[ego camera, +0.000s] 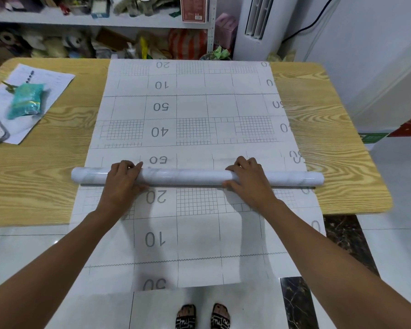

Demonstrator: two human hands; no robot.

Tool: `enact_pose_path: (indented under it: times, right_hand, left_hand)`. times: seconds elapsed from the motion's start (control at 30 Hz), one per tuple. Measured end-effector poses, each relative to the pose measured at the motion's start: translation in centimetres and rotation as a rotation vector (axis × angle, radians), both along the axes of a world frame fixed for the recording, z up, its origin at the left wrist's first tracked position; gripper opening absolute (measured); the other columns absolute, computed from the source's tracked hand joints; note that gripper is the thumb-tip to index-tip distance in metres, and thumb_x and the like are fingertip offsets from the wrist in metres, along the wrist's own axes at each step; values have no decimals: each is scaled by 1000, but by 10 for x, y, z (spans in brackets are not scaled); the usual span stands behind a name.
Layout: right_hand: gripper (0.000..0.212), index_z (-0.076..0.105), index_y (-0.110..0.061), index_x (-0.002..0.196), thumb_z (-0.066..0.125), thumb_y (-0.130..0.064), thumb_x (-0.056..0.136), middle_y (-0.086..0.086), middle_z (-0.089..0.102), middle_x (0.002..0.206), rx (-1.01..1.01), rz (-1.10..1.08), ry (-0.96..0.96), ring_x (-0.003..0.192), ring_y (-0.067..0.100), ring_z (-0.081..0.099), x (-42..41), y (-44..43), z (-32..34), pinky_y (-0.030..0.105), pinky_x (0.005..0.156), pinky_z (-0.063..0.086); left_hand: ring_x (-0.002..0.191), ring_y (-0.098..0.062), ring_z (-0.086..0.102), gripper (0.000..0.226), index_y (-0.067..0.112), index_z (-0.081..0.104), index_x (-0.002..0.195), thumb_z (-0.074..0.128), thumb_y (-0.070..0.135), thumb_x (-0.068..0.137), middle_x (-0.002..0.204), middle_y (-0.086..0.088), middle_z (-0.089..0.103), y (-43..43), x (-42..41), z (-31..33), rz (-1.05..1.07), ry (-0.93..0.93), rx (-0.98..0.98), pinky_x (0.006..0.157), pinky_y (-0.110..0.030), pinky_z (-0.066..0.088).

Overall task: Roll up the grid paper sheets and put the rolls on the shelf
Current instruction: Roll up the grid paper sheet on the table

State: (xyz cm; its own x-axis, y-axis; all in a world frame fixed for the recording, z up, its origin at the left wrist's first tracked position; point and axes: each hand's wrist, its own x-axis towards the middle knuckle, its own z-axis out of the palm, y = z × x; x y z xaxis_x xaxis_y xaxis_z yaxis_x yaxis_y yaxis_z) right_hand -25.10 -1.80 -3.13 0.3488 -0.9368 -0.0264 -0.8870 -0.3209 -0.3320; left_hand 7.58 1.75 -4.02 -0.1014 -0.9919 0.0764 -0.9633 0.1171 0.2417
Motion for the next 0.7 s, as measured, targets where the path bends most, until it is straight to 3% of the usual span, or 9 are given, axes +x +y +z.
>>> enact_pose_path:
  times: [0.2,0.4,0.7]
  right_hand:
    - [46,49,-18,129,56,-40,89,1,55,116,34,-15,-99,104,21,44,1,1,4,31,91,33]
    - [29,56,-14,108,59,-35,88,0,59,107,43,-64,-133,99,23,46,2,1,3,34,88,35]
    - [37,59,-15,116,52,-40,91,2,54,118,-22,-37,-40,106,24,44,-2,-1,-6,33,89,33]
  left_hand:
    - [92,-40,47,66,-3,47,124,78,9,67,100,-24,57,2,4,-2,-2,71,-16,78,-48,42]
    - [94,-32,43,43,1,56,105,77,8,67,98,-18,57,1,4,-2,23,164,7,76,-37,34]
    - [97,-41,41,44,-3,58,112,74,9,73,107,-26,50,5,0,-2,56,86,-33,84,-49,38]
